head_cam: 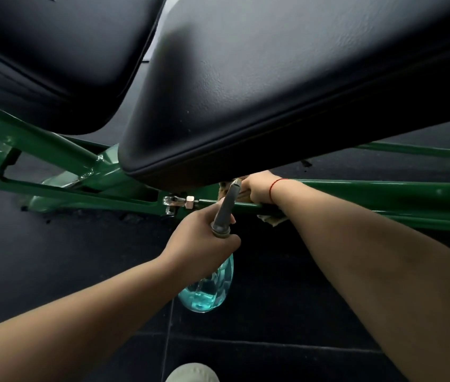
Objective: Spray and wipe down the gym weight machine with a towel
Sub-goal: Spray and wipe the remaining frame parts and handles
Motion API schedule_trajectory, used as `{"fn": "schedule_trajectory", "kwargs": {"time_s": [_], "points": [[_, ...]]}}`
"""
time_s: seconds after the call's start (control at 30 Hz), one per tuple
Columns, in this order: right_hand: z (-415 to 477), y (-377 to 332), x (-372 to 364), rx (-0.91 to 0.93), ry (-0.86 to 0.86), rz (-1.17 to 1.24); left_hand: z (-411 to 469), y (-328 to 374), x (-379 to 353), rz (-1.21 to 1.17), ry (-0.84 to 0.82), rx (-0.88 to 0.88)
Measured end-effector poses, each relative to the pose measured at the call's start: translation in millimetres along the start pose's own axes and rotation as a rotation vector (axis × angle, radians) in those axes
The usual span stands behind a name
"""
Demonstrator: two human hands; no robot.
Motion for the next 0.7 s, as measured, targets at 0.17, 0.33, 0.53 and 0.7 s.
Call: {"fn": "schedule_trajectory", "kwargs": {"time_s": [0.17, 0.33, 0.53, 0.7], "points": [[-47.4, 42.4, 35.5, -0.042, 0.137, -0.063, 1.5, 0.1, -13.0, -0.033, 0.016, 0.011], [-115.5, 48.3, 93.0, -0.026, 0.379, 0.117, -2.7, -3.1, -34.3, -0.146, 0.016, 0.038], [-122.5, 8.9, 79.0, 0.144, 0.323, 0.374, -10.4, -16.2, -36.4, -0.240, 0.102, 0.131], [-105.0, -69.5, 64.8, 0.317, 0.304, -0.009, -22.7, -40.1, -19.6, -0.272, 0.202, 0.190]]}}
Point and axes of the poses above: each hand's wrist, its own z-axis towards the middle knuckle, its own x-axis out of the back of the hand, y = z × x, the point moved 10 cm from there along z, towards the middle knuckle, and after that the axes turned 3 degrees about x, right-handed, at the moved point
